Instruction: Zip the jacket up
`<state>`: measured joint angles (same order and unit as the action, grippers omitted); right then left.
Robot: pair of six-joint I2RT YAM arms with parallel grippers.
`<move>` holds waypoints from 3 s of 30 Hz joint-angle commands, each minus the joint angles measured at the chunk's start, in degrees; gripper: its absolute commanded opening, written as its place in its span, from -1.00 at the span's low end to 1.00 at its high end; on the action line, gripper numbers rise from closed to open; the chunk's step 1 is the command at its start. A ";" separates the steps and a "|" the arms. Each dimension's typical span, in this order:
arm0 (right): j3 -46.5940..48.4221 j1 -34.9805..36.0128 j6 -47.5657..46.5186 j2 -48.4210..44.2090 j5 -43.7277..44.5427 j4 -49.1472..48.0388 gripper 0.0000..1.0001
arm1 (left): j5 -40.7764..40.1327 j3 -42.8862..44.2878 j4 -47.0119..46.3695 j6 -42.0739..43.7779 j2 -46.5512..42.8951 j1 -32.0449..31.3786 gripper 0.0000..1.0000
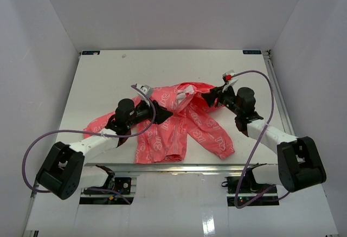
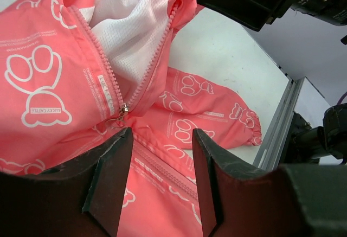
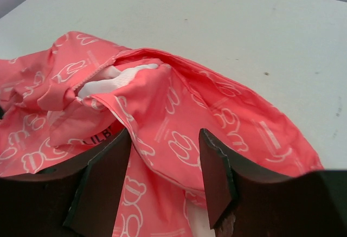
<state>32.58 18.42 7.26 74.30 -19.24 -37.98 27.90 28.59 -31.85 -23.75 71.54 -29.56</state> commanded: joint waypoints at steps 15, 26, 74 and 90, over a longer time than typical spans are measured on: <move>14.05 19.43 -4.99 2.24 6.33 16.96 -0.05 | -13.46 -13.95 -2.51 -6.31 0.80 0.12 0.17; 20.79 14.92 -4.43 15.89 11.97 16.62 0.07 | -18.58 -15.80 -0.67 -7.54 0.13 0.15 0.17; 37.73 22.91 -37.75 33.10 18.09 31.60 0.14 | -17.09 -16.90 0.71 -8.33 -7.82 0.82 0.19; 41.05 20.49 -34.89 35.22 24.96 27.66 -0.84 | -19.03 -16.85 1.26 -8.42 -7.21 0.82 0.16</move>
<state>71.35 39.40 -28.66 110.95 1.93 -6.59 10.36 11.92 -30.01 -32.01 64.73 -28.93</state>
